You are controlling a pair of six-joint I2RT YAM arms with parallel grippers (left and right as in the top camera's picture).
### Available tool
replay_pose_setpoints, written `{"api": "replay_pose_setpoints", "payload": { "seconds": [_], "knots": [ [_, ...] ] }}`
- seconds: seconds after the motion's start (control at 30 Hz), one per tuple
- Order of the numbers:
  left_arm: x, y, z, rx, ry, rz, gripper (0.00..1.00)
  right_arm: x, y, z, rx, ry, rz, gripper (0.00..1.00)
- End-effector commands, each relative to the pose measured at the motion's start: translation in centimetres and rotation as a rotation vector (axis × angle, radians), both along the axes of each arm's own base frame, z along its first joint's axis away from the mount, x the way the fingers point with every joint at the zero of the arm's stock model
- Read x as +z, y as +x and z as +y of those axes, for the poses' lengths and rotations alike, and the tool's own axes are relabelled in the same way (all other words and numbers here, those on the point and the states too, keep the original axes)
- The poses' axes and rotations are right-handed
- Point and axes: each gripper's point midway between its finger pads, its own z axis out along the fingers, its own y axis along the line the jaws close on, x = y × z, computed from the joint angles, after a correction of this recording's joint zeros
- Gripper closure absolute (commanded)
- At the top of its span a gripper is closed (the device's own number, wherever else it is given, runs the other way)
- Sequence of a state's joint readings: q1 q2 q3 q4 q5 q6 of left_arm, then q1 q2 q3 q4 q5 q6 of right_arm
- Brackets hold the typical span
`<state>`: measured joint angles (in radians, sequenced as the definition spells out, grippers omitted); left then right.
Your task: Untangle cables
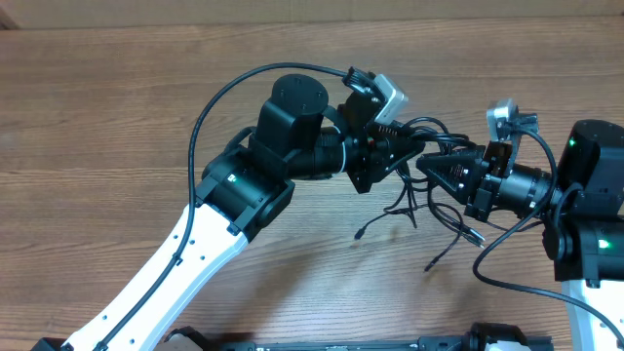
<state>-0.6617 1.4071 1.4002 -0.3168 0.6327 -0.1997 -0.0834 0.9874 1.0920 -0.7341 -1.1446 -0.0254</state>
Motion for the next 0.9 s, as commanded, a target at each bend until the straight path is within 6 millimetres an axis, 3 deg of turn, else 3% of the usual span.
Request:
{"api": "replay_pose_setpoints", "payload": {
  "seconds": [0.0,0.03,0.1,0.17,0.2,0.3,0.33,0.37,0.4,0.53,0.57,0.7,0.73,0.8,0.87],
  "knots": [
    [1.4,-0.3,0.3,0.004,-0.019,-0.044,0.96,1.0,-0.6,0.3,0.027,0.008,-0.037,0.96],
    [1.4,-0.3,0.3,0.004,-0.019,-0.044,0.96,1.0,-0.6,0.3,0.026,0.007,-0.037,0.96],
    [1.4,-0.3,0.3,0.003,-0.019,-0.043,0.80,0.9,-0.5,0.3,0.022,0.005,-0.036,0.96],
    [1.4,-0.3,0.3,0.003,-0.019,-0.043,0.71,0.8,-0.3,0.2,0.010,-0.003,-0.036,0.96],
    [1.4,-0.4,0.4,-0.001,-0.018,-0.039,0.61,0.6,0.0,0.0,-0.011,-0.016,-0.035,0.96],
    [1.3,-0.7,0.3,-0.017,-0.017,-0.031,0.56,0.5,0.2,-0.2,-0.025,-0.025,-0.034,0.96],
    [1.3,-0.7,0.3,-0.016,-0.017,-0.030,0.64,0.4,0.3,-0.3,-0.035,-0.031,-0.033,0.96],
    [1.3,-0.7,0.3,-0.016,-0.017,-0.031,0.85,0.4,0.3,-0.3,-0.035,-0.031,-0.033,0.96],
    [1.3,-0.7,0.3,-0.017,-0.017,-0.033,0.96,0.4,0.3,-0.3,-0.035,-0.031,-0.033,0.96],
    [1.3,-0.7,0.3,-0.018,-0.016,-0.038,0.96,0.3,0.4,-0.3,-0.039,-0.034,-0.033,0.96],
    [1.3,-0.7,0.3,-0.019,-0.016,-0.037,0.82,0.2,0.5,-0.4,-0.049,-0.040,-0.032,0.96],
    [1.1,-0.7,0.3,-0.019,-0.012,-0.032,0.59,0.2,0.6,-0.5,-0.054,-0.044,-0.032,0.96],
    [1.1,-0.7,0.3,-0.019,-0.011,-0.031,0.60,0.2,0.6,-0.5,-0.054,-0.044,-0.032,0.96],
    [1.0,-0.7,0.4,-0.019,-0.009,-0.028,0.91,0.2,0.6,-0.5,-0.054,-0.044,-0.032,0.96],
    [1.0,-0.7,0.4,-0.019,-0.009,-0.029,0.96,0.2,0.6,-0.5,-0.055,-0.044,-0.032,0.96]
  ]
}}
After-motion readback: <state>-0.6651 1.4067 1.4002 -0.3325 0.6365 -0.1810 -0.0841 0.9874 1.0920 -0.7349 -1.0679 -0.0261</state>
